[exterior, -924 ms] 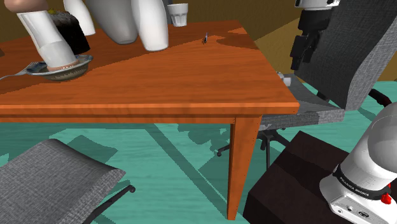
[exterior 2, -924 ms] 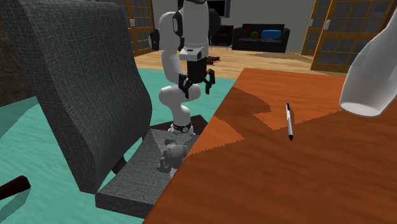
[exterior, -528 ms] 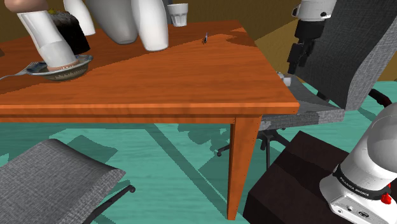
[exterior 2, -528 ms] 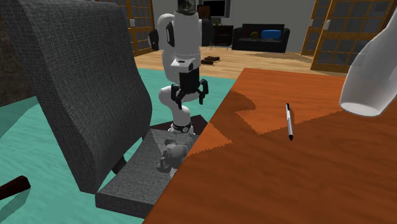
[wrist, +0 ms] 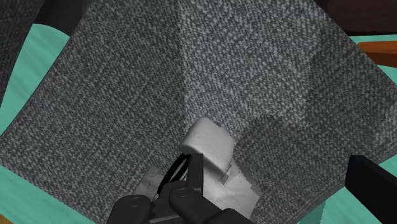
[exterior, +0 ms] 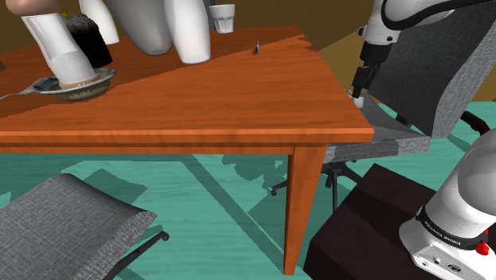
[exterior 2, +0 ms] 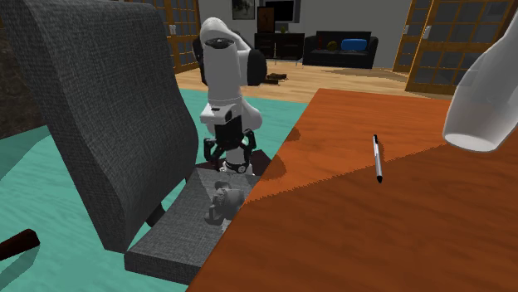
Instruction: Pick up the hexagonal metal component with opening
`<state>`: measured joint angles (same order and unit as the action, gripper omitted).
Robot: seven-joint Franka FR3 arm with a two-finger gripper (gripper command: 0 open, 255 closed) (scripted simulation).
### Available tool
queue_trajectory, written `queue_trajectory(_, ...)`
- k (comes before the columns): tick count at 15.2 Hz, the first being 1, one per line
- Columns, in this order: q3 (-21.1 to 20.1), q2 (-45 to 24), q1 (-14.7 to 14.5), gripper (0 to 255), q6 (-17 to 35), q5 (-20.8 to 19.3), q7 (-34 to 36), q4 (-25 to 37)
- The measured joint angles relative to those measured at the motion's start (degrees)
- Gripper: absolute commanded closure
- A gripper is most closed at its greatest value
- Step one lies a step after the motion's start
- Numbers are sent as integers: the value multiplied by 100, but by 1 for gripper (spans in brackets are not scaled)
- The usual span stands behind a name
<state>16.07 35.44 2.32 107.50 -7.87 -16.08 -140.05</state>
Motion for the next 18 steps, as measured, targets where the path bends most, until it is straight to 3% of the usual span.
queue_trajectory(4,406,-589,-13,0,658,-45,-463,87)
queue_trajectory(12,541,-825,-14,0,1320,-68,-549,-313)
queue_trajectory(13,542,-824,-12,255,1347,-71,-546,-341)
queue_trajectory(18,541,-827,-15,255,1373,-69,-545,-358)
